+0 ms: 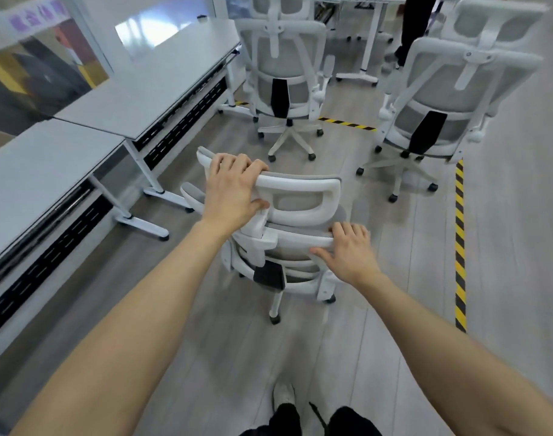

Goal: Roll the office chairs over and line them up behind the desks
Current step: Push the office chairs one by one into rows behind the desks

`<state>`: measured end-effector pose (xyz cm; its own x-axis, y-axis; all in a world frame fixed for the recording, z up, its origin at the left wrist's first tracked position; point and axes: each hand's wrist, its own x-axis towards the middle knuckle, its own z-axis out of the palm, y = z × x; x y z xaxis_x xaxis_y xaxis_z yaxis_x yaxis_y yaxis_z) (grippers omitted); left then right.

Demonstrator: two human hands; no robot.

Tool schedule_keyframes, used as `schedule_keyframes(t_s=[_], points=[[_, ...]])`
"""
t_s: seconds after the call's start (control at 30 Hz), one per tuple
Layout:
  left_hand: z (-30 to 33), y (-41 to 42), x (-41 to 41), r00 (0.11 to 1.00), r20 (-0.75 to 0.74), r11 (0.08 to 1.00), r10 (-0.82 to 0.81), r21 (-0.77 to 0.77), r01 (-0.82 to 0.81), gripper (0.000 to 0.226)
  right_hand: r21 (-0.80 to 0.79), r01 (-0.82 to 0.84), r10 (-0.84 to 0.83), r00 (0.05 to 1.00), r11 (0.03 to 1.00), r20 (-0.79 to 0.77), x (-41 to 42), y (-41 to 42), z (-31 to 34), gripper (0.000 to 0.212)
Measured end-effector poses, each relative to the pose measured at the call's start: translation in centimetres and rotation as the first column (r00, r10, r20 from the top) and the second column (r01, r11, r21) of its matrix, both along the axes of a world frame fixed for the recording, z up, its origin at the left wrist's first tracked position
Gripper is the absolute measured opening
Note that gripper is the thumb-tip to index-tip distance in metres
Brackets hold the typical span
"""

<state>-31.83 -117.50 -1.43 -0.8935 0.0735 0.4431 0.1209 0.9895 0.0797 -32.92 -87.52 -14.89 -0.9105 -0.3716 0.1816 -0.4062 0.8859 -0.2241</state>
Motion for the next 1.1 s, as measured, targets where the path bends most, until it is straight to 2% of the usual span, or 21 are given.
schedule_keyframes(t_s=[0.23,0.6,1.1], points=[[-0.1,-6.0,-8.5,1.000,-0.004,1.000,-0.018,-0.007,0.018,0.069,0.000,0.011,-0.011,0.999,1.000,0.036,-7.7,-5.8,0.4,0.061],[0.0,-15.1,-23.9,1.000,0.010,1.000,0.002,-0.013,-0.002,0.070,-0.019,0.045,-0.046,0.998,0.999,-0.049,-22.2,-15.1,0.3,0.062],[0.8,-24.4,-42.8,0.999,0.017,0.999,-0.038,0.008,0.038,0.070,0.017,0.090,-0.091,0.996,0.996,0.017,-40.5,-25.0,1.4,0.062]])
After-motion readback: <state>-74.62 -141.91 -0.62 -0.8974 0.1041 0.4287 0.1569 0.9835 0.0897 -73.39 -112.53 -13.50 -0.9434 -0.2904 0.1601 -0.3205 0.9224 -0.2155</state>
